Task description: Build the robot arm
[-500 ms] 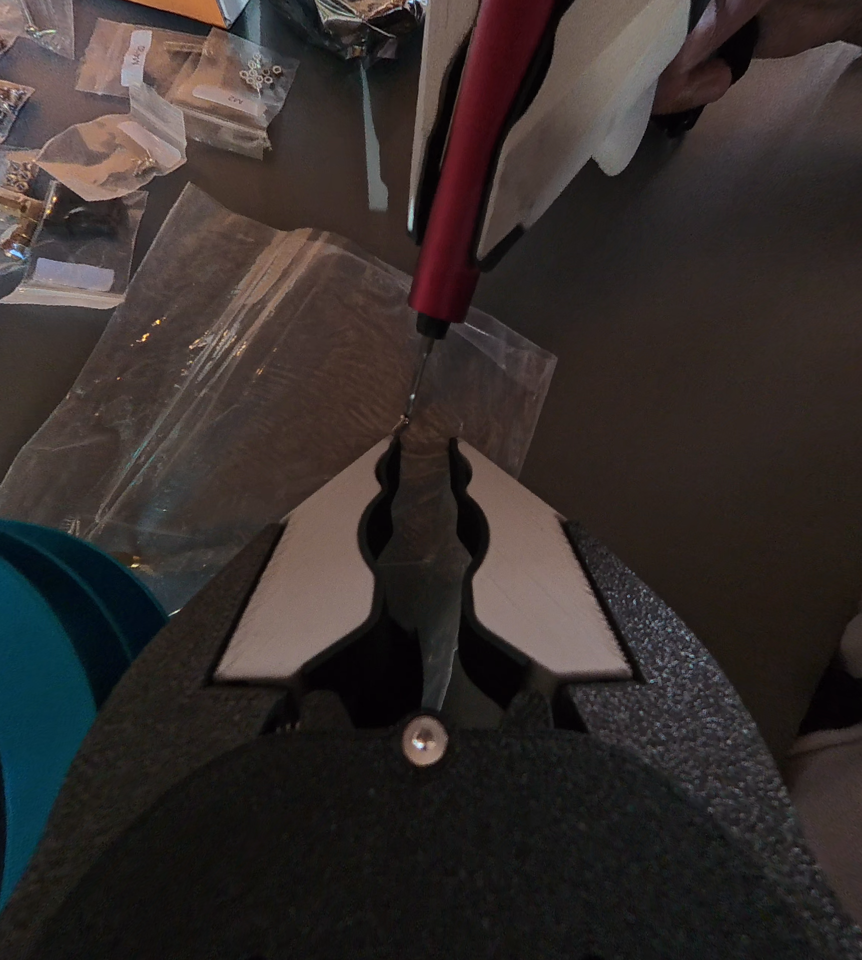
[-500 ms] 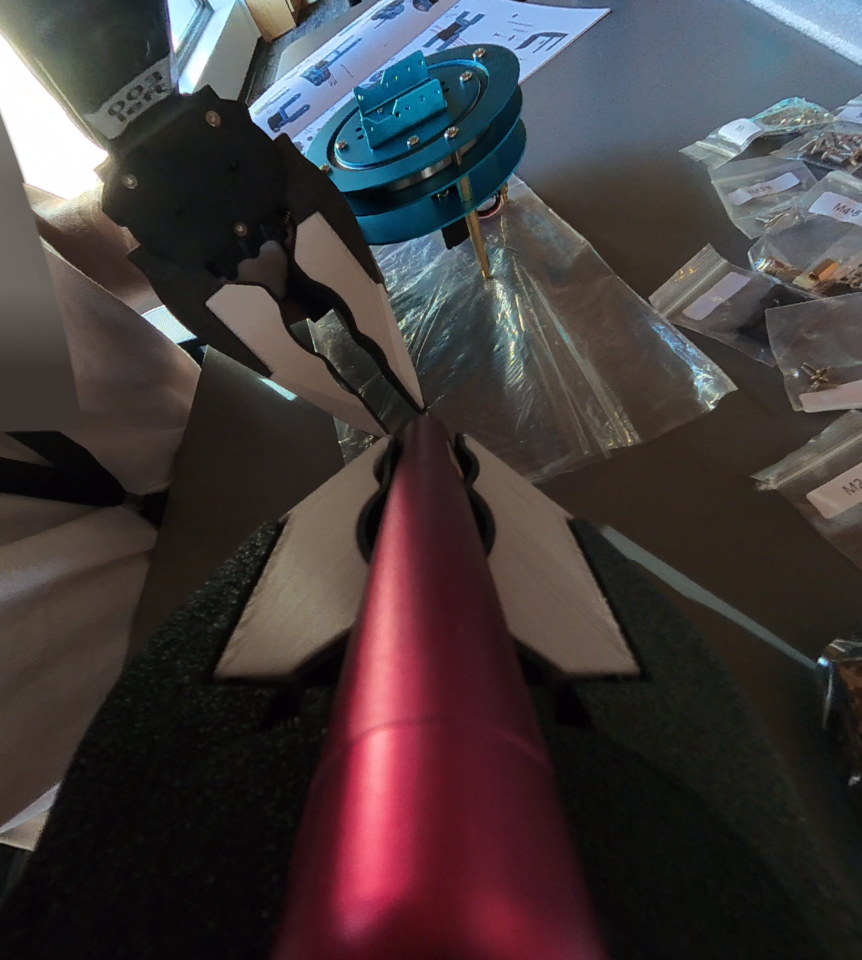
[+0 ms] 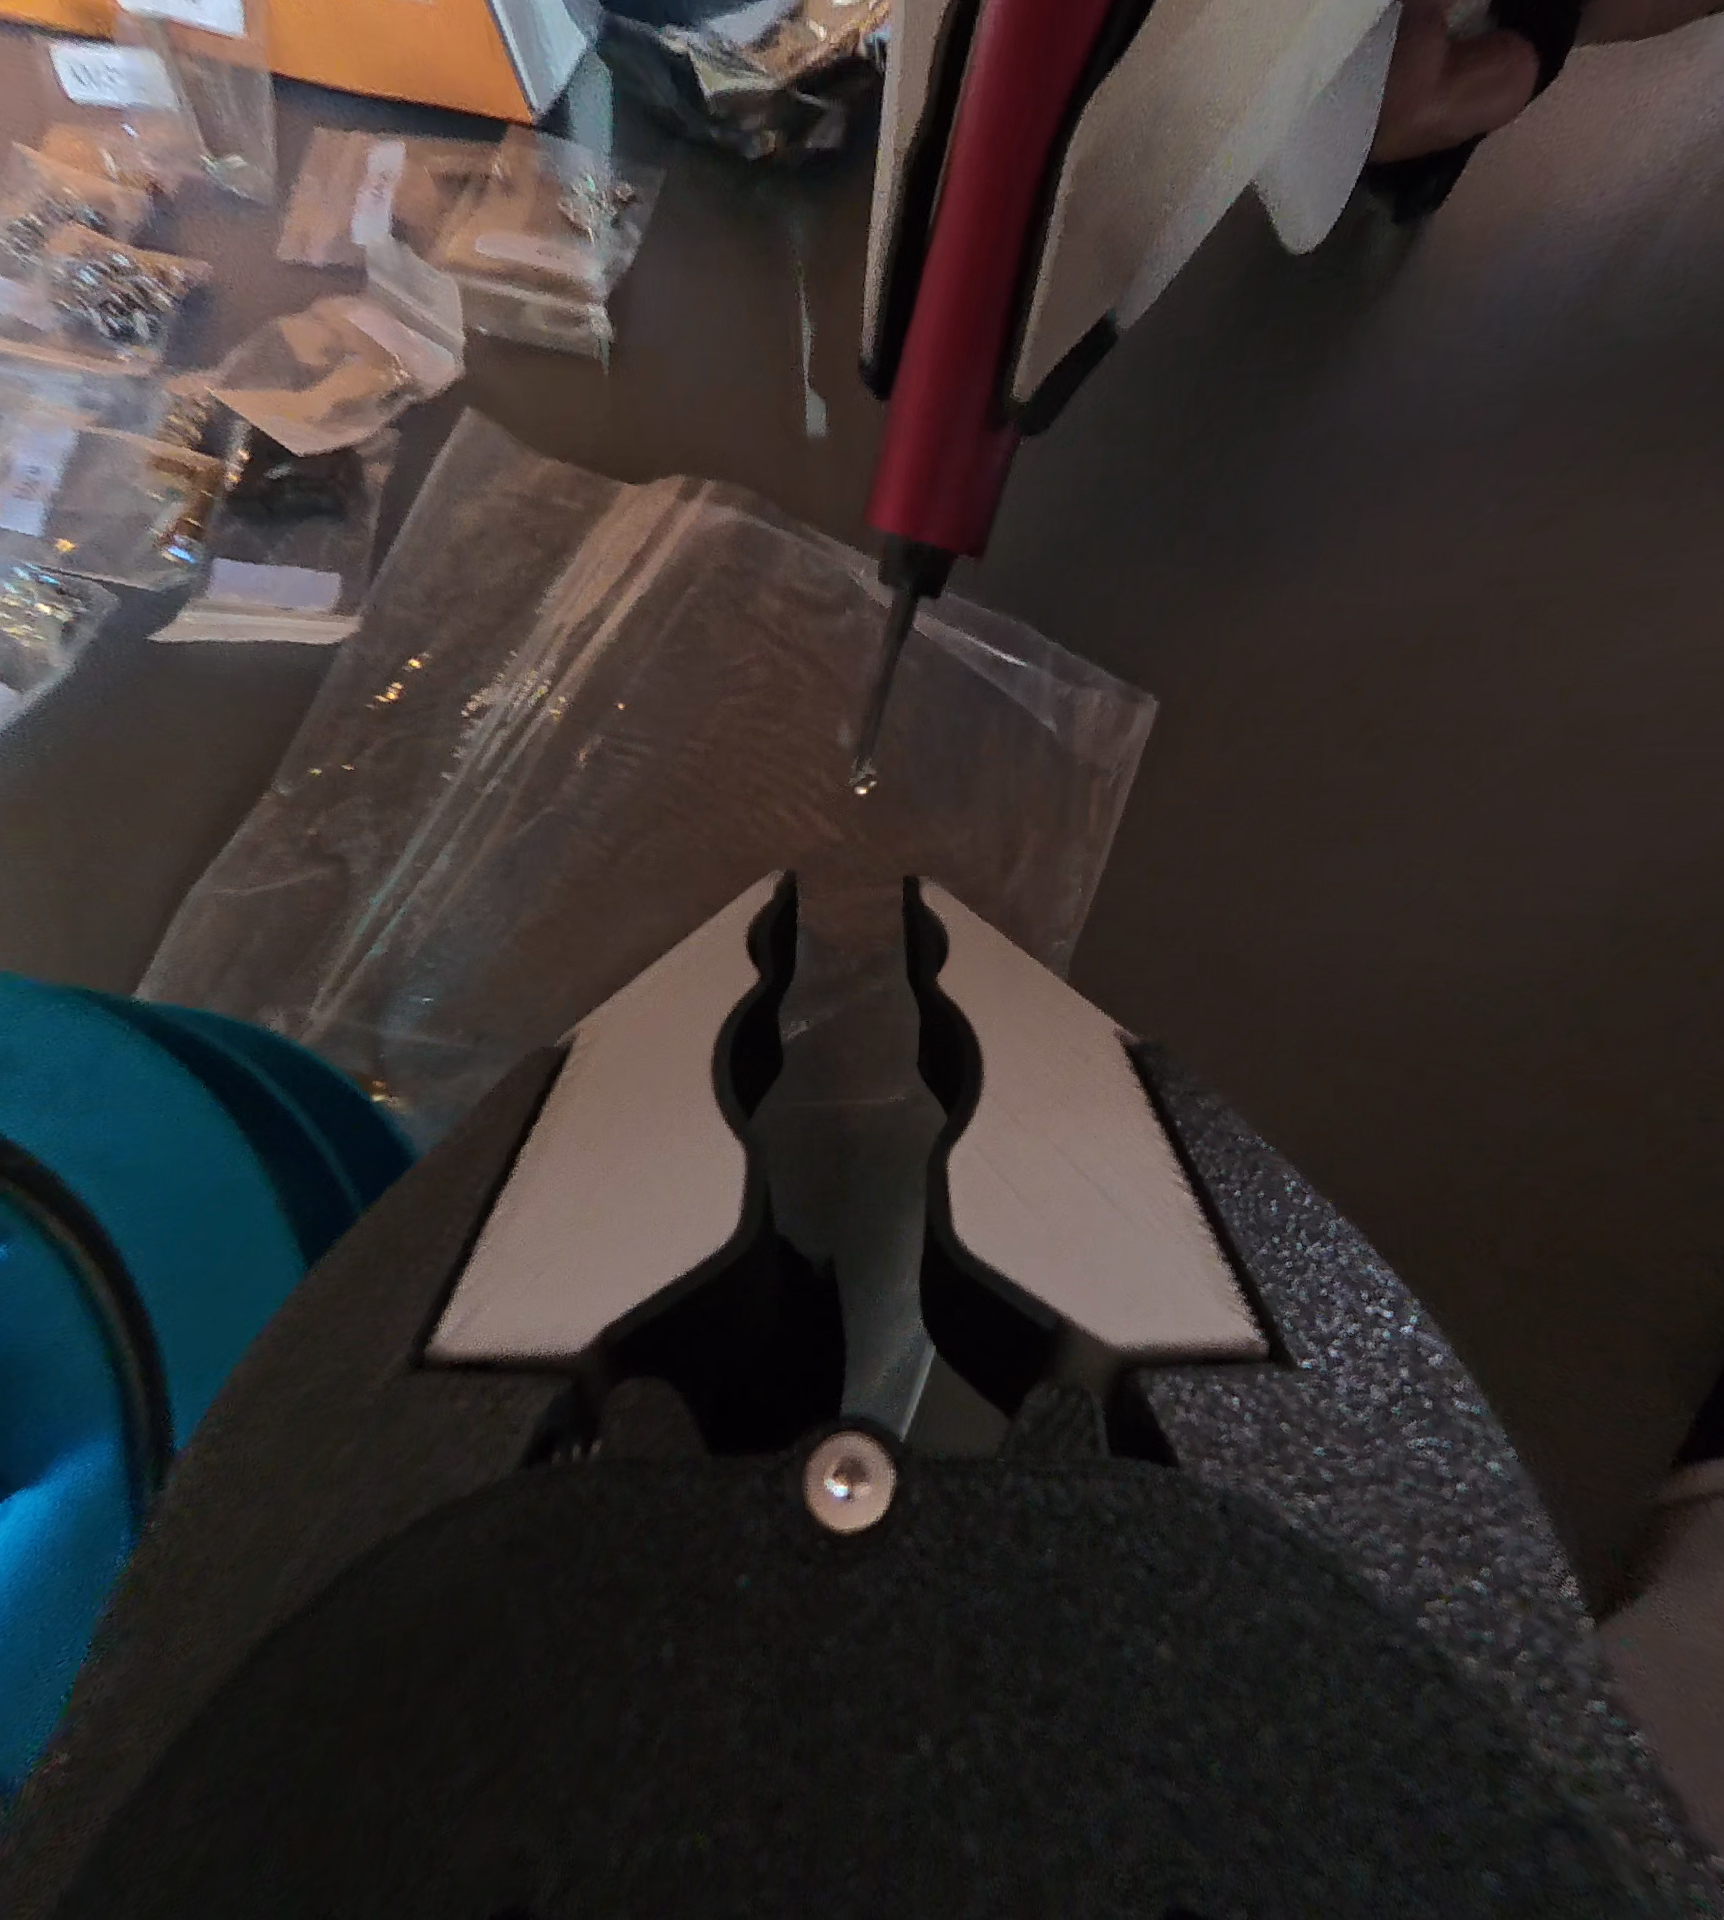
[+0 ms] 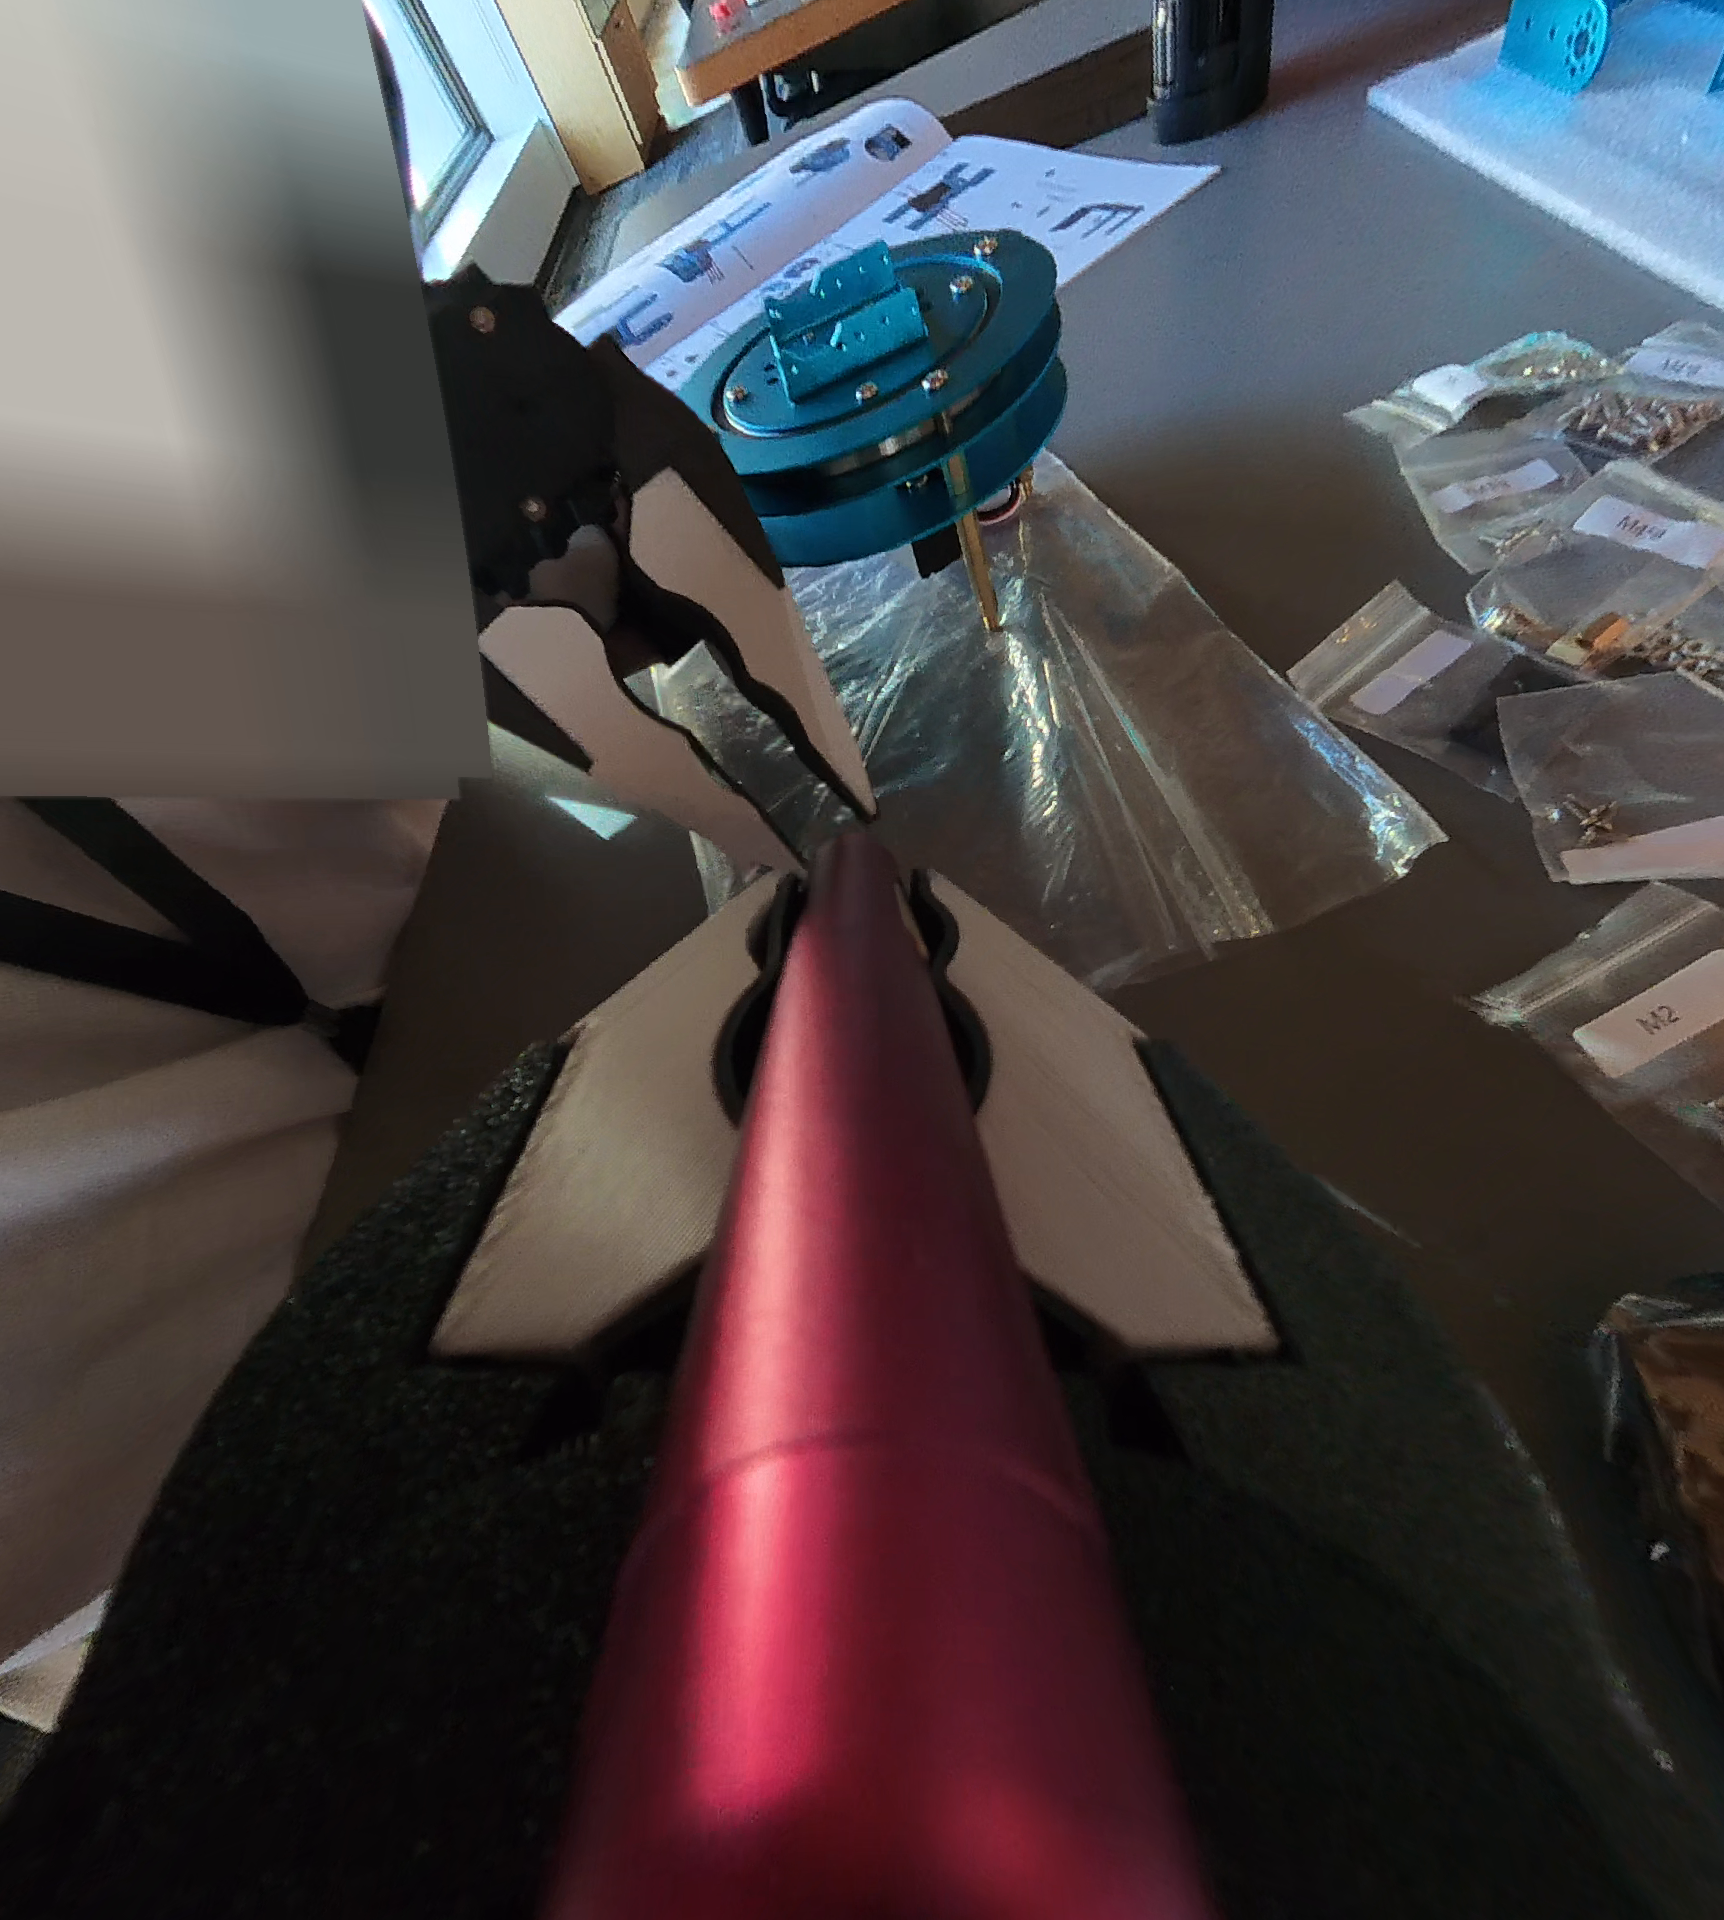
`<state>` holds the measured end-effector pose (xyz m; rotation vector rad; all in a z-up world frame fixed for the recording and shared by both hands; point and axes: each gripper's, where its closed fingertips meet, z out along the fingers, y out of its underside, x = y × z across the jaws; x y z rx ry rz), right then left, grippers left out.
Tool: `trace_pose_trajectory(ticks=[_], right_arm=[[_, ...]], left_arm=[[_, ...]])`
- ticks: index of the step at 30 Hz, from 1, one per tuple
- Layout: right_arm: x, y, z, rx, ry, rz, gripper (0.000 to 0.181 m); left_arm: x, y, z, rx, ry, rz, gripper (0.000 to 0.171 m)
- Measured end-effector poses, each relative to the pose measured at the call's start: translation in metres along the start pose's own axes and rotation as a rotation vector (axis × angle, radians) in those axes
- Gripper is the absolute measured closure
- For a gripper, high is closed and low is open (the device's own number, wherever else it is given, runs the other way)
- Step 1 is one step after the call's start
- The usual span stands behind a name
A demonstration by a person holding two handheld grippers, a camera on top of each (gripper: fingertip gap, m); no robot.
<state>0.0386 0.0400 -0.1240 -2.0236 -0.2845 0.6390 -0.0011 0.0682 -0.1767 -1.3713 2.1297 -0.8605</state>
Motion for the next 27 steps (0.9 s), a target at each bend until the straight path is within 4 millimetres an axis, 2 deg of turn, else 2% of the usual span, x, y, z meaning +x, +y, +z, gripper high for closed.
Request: trace_pose_trajectory(ticks=[9, 17, 24, 27], right_arm=[[-0.017, -0.023, -0.012, 0.139, -0.130, 0.050, 0.160], [-0.019, -0.026, -0.014, 0.164, -0.164, 0.071, 0.160], [-0.020, -0.025, -0.014, 0.156, -0.165, 0.072, 0.160], [-0.019, -0.025, -0.015, 0.160, -0.163, 0.071, 0.160]], left_arm=[[-0.001, -0.030, -0.016, 0.220, -0.005, 0.031, 0.150], [0.007, -0.034, -0.020, 0.280, 0.011, 0.094, 0.152], [0.010, -0.039, -0.025, 0.327, 0.010, 0.098, 0.171], [0.010, -0.040, -0.026, 0.334, 0.001, 0.107, 0.171]])
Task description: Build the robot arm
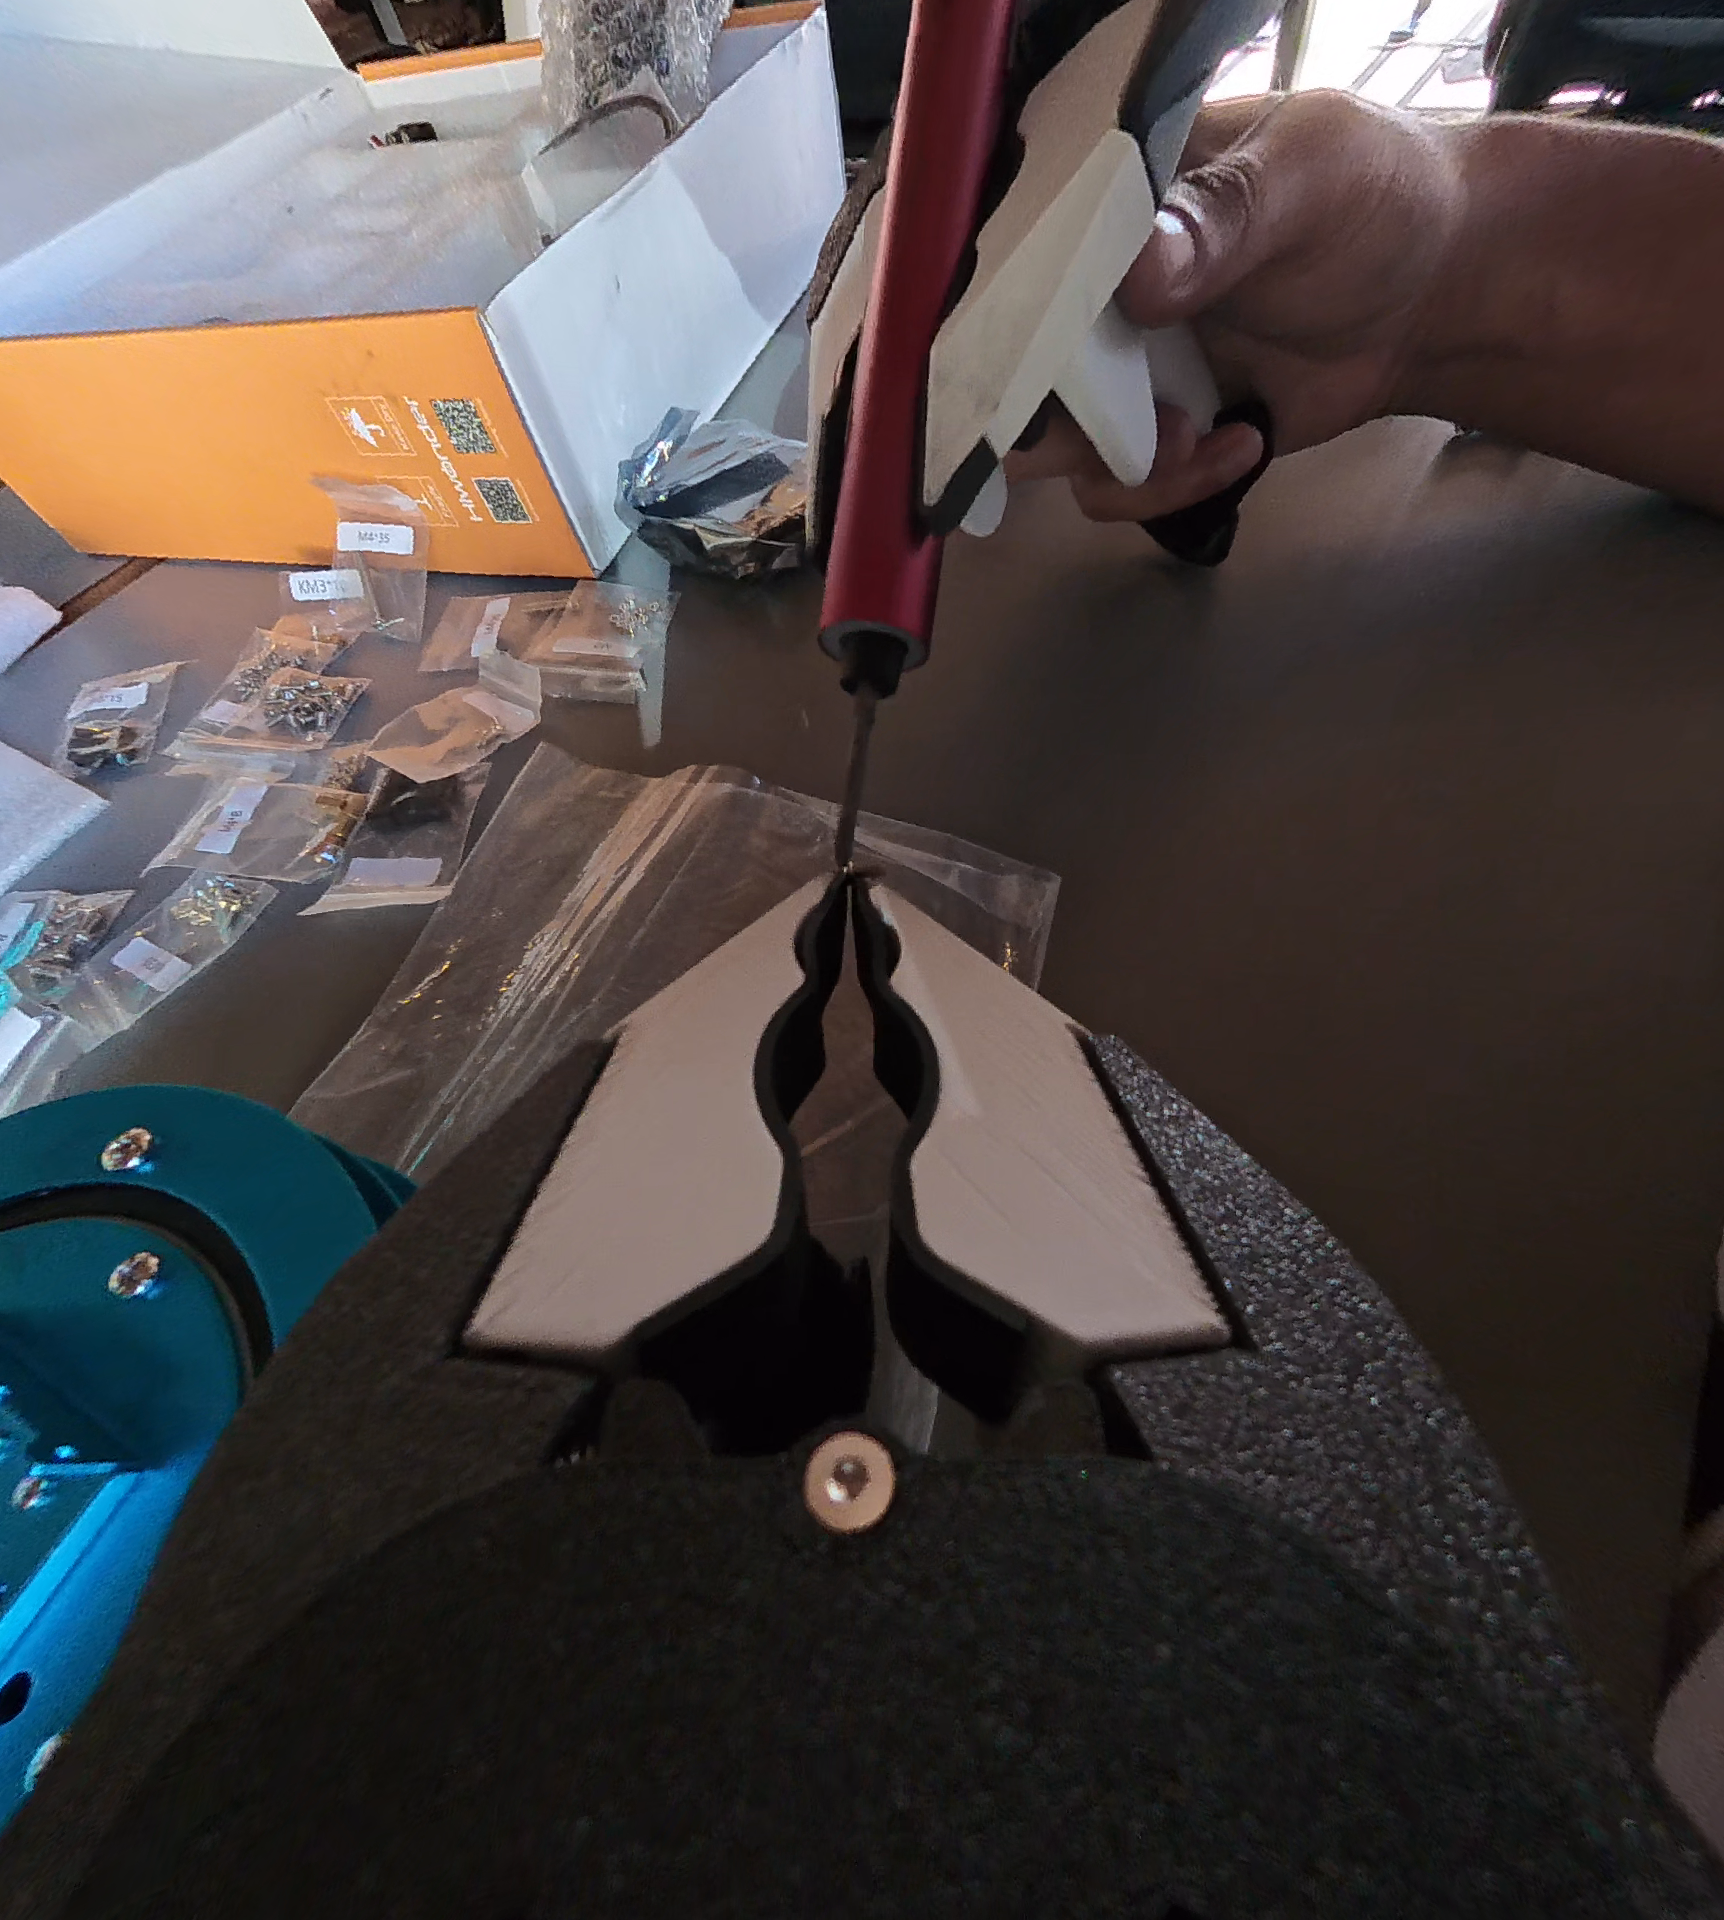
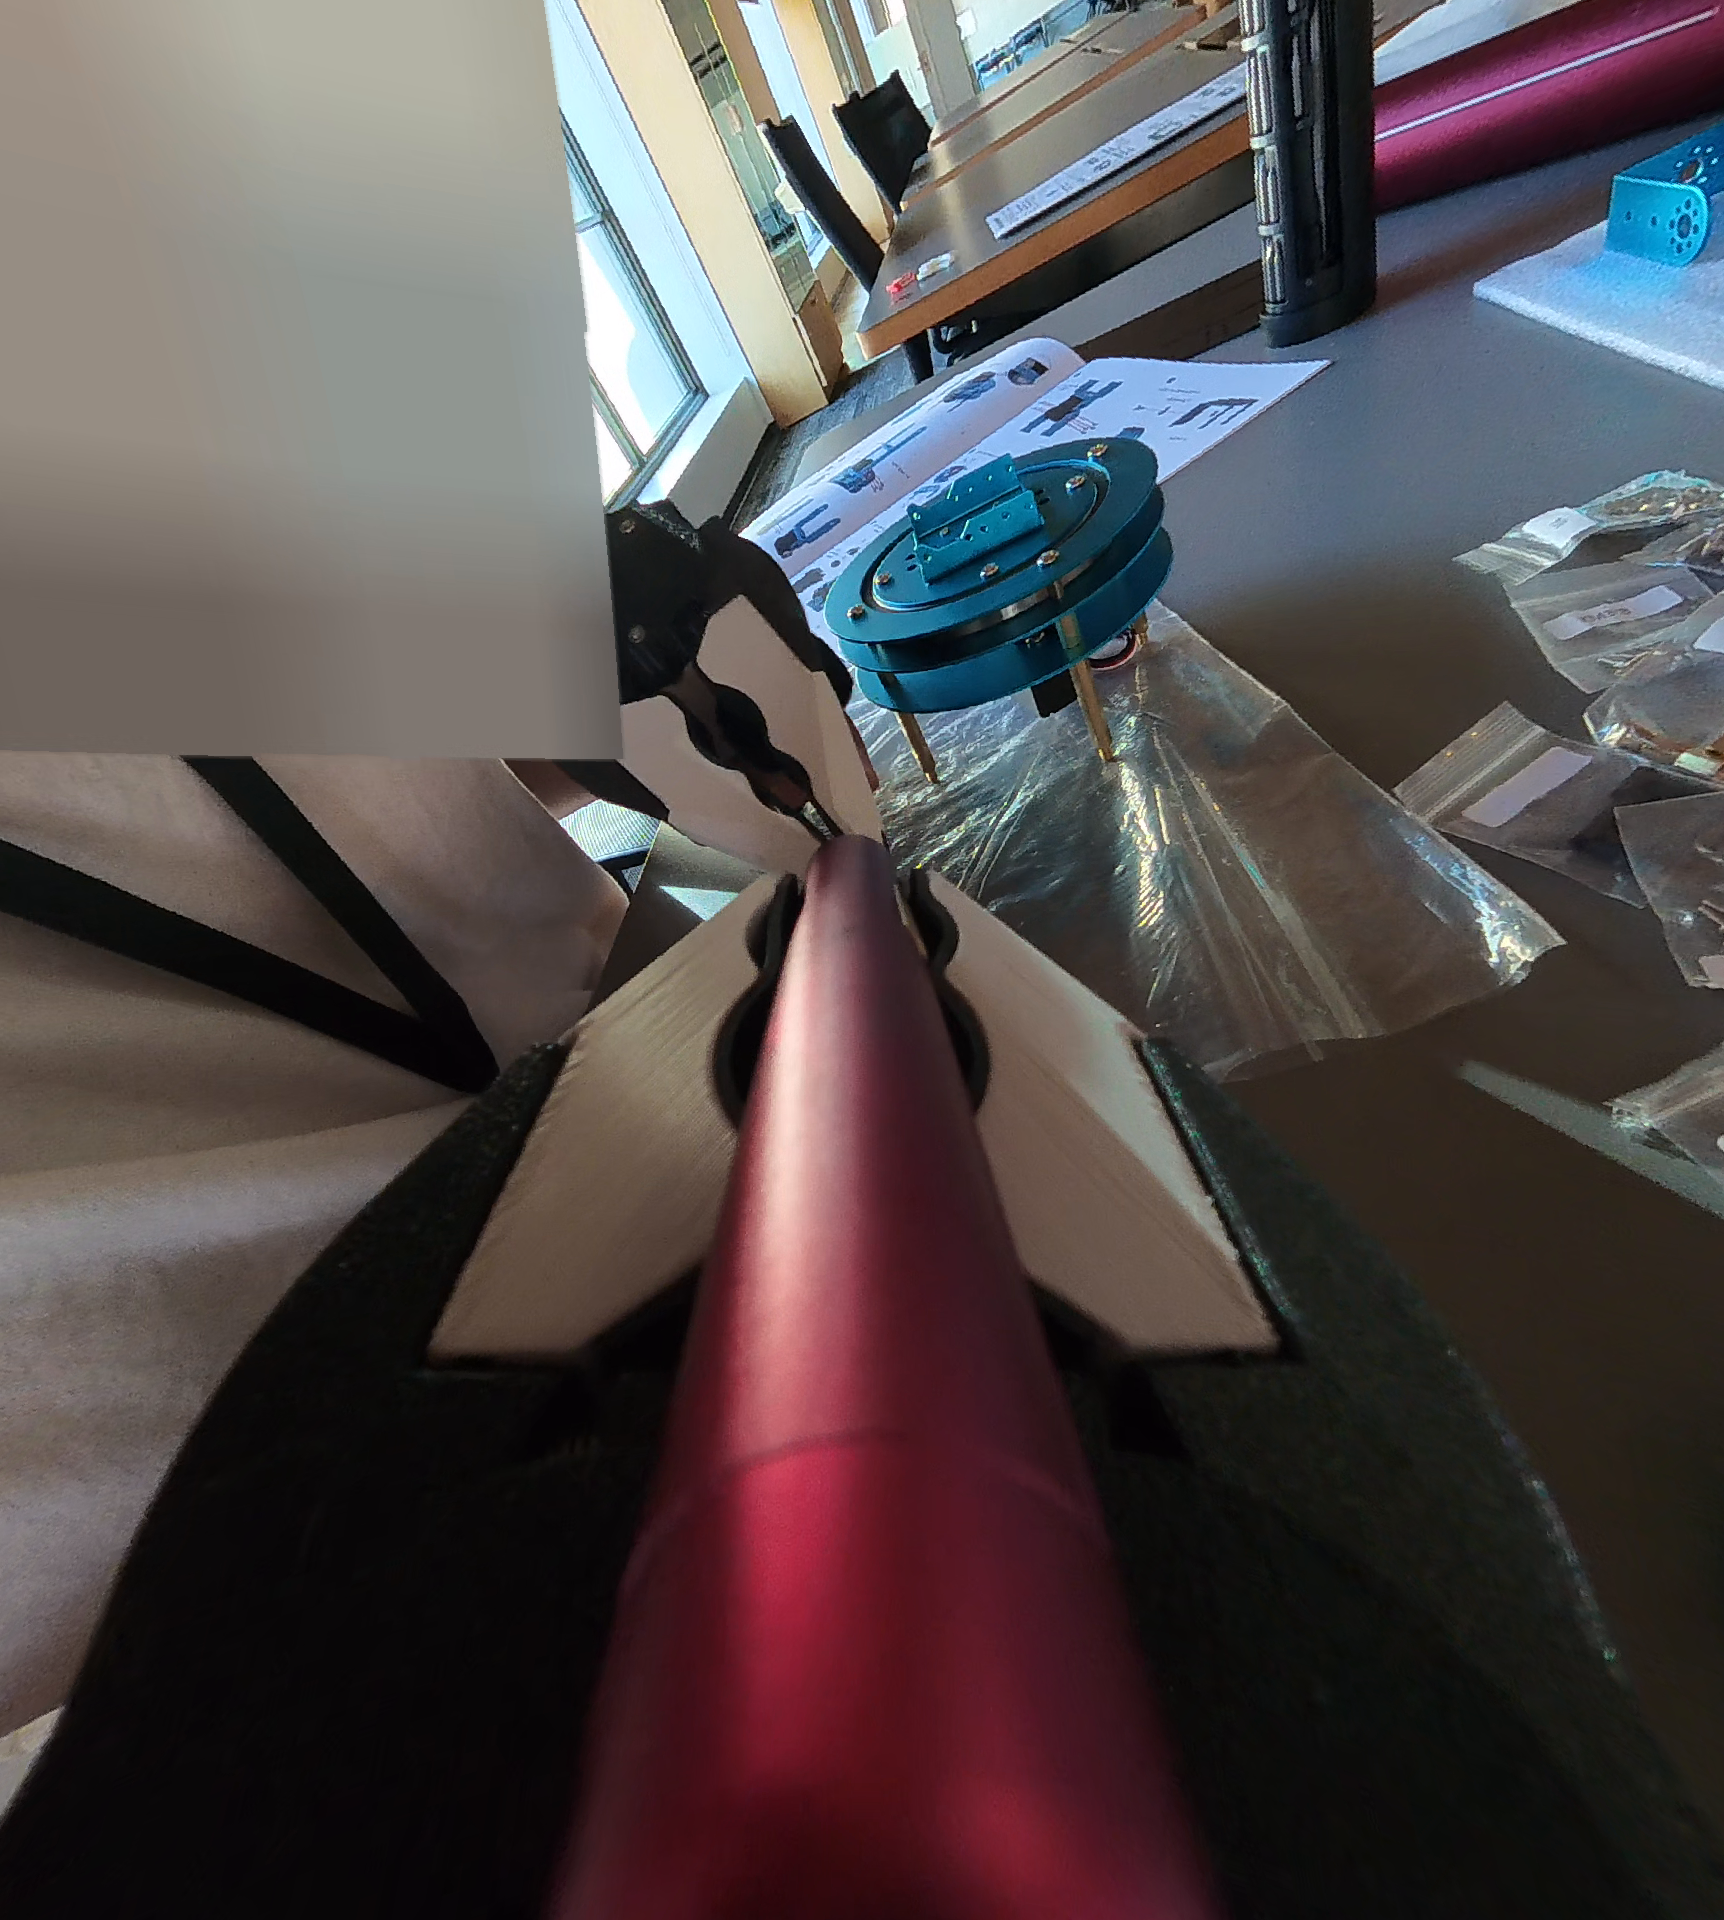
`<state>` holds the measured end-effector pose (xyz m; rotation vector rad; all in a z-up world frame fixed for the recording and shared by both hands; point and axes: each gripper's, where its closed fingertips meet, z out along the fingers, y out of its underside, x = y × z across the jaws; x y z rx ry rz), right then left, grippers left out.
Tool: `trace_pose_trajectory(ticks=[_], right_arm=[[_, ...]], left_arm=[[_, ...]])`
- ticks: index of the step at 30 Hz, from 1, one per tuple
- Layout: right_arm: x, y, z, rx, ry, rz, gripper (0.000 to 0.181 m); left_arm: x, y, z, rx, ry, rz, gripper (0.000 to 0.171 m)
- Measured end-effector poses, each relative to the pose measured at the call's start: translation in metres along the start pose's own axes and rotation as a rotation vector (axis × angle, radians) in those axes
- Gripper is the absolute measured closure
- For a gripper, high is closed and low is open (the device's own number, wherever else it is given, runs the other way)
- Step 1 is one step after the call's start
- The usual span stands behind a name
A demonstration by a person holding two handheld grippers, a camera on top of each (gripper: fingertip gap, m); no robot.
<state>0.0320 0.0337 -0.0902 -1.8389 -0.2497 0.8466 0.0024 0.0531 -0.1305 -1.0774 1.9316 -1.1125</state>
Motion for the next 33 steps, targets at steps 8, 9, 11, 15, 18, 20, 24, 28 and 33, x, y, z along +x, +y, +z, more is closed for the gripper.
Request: trace_pose_trajectory(ticks=[8, 9, 11, 15, 18, 20, 24, 28, 33], right_arm=[[0.002, 0.000, -0.001, -0.005, 0.016, -0.010, 0.160], [0.002, -0.001, -0.002, 0.001, 0.015, -0.010, 0.161], [0.002, -0.001, -0.002, -0.001, 0.019, -0.010, 0.161], [-0.001, 0.000, 0.001, -0.004, 0.001, -0.013, 0.161], [-0.002, 0.002, 0.003, -0.016, -0.005, -0.014, 0.160], [-0.001, 0.004, 0.002, -0.030, 0.001, -0.017, 0.160], [-0.002, 0.005, 0.002, -0.035, -0.006, -0.013, 0.160], [-0.001, 0.009, 0.003, -0.055, 0.005, -0.018, 0.160], [-0.001, 0.012, 0.007, -0.074, 0.008, -0.020, 0.161]], left_arm=[[-0.002, 0.001, -0.002, -0.012, -0.019, 0.036, 0.171], [-0.002, 0.001, -0.002, -0.015, -0.022, 0.041, 0.171], [-0.001, 0.000, -0.003, -0.013, -0.018, 0.049, 0.171], [0.002, -0.001, -0.003, -0.008, -0.009, 0.075, 0.171], [0.004, 0.001, -0.003, -0.015, -0.004, 0.075, 0.171], [0.005, 0.002, -0.003, -0.018, 0.004, 0.067, 0.171], [0.001, 0.005, -0.003, -0.050, -0.025, 0.113, 0.171], [0.000, 0.014, -0.002, -0.112, -0.050, 0.231, 0.171], [0.005, 0.027, 0.001, -0.179, -0.041, 0.402, 0.171]])
